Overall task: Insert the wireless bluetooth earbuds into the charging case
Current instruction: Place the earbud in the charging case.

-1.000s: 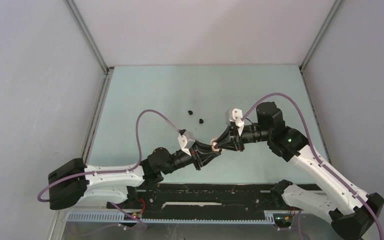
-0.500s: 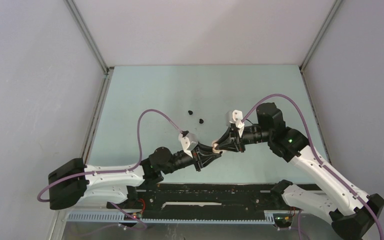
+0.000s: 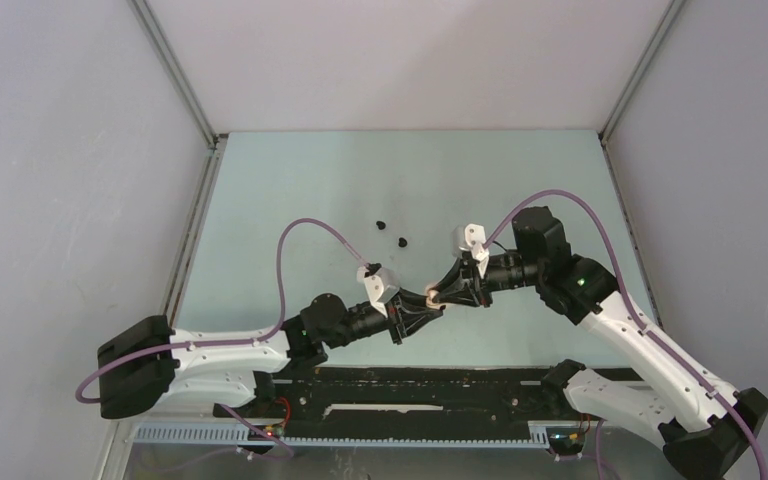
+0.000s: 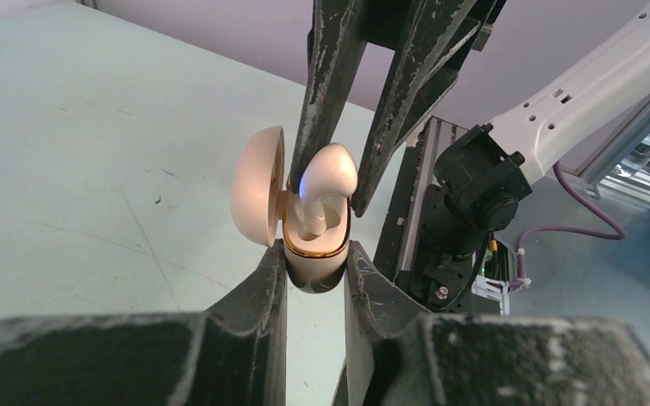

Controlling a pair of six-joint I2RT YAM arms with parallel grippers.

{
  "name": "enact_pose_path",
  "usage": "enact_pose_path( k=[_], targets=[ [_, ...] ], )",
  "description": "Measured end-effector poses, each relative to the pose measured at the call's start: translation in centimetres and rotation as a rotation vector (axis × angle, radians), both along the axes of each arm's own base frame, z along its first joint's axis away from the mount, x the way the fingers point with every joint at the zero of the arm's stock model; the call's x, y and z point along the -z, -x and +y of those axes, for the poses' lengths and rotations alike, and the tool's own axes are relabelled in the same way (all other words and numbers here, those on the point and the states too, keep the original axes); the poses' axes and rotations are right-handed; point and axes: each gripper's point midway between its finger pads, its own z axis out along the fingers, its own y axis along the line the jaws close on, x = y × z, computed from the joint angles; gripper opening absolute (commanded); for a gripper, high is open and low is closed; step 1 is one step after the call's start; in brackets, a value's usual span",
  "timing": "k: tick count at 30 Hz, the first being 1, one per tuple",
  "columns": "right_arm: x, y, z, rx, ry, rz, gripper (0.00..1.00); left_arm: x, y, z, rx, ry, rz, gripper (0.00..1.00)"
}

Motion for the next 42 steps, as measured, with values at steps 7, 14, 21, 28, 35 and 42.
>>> enact_pose_path(
  k=[7,14,21,28,35,42],
  targets=[
    [-0.07,0.35,-0.02,-0.023,-0.006,-0.007,0.15,-0.34,0.06,0.03,0.001,0.021,0.004,0.0],
    [0.19,0.24,0.12,-0.022,-0.014,-0.008,0.14,-0.54,0.09,-0.29,0.007,0.056,0.016,0.0],
    [0.75,0.31,-0.01,-0.014,-0.016,-0.009,0.14,-0.28,0.18,-0.3,0.01,0.066,0.03,0.0],
    [0.66,0.17,0.03,-0.009,-0.018,-0.015,0.24,-0.38,0.1,-0.27,0.006,0.07,0.026,0.0],
    [0.52,0.18,-0.1,-0.001,-0.02,-0.025,0.31,-0.5,0.06,-0.25,0.004,0.072,0.018,0.0],
    [0.33,0.37,-0.25,-0.005,-0.022,-0.038,0.34,-0.71,0.1,-0.26,0.006,0.08,0.015,0.0]
  ],
)
